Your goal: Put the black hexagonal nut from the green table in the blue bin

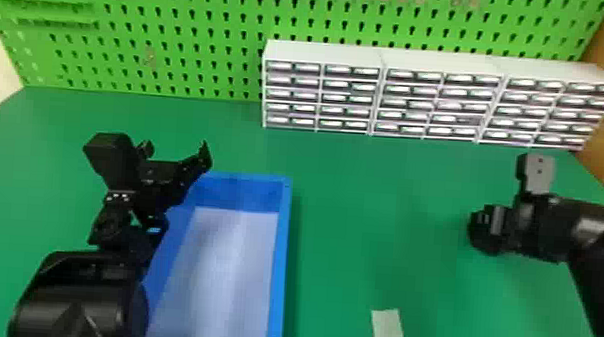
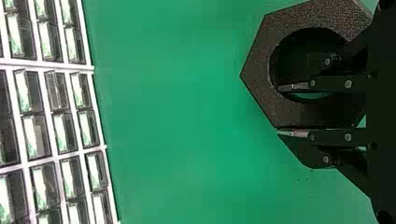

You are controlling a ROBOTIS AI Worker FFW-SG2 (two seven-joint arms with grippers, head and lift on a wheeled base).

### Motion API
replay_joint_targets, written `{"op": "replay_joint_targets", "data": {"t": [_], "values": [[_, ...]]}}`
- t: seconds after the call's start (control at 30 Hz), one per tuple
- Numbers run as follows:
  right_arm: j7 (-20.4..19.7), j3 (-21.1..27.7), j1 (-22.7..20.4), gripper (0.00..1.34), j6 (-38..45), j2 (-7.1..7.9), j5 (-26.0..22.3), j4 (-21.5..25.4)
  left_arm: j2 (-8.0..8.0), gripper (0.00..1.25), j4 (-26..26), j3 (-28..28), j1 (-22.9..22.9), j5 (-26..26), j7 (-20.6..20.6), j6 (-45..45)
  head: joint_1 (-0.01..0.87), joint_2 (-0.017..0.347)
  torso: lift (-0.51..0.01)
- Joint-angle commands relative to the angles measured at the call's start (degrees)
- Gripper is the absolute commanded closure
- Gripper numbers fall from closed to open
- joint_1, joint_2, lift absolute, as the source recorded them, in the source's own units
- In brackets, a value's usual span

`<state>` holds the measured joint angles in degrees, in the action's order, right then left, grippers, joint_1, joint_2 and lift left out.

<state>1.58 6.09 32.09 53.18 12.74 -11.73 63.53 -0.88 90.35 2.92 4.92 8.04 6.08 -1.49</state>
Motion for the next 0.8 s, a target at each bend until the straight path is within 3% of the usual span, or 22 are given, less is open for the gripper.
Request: {"op": "replay_joint_targets", "data": {"t": [0.0,0.2,0.77], "values": [[0.0,-0.2,-0.45,1.13,0.0,0.0,-0.57,1.42,0.0,0.18,0.0,-0.02,0.0,-0.04,-0.02,0.0,0.686,0.051,-0.097],[0.0,-1.17,-0.89,1.13,0.09,0.18,-1.1,3.45,0.0,0.18,0.0,-0.02,0.0,-0.04,-0.02,0.0,0.686,0.051,-0.097],[0.27,-4.68,-3.44,1.13,-6.33,-0.08,-3.56,15.22,0.0,0.18,-0.09,-0.02,0.0,-0.13,-0.02,0.0,0.686,0.051,-0.097]]}}
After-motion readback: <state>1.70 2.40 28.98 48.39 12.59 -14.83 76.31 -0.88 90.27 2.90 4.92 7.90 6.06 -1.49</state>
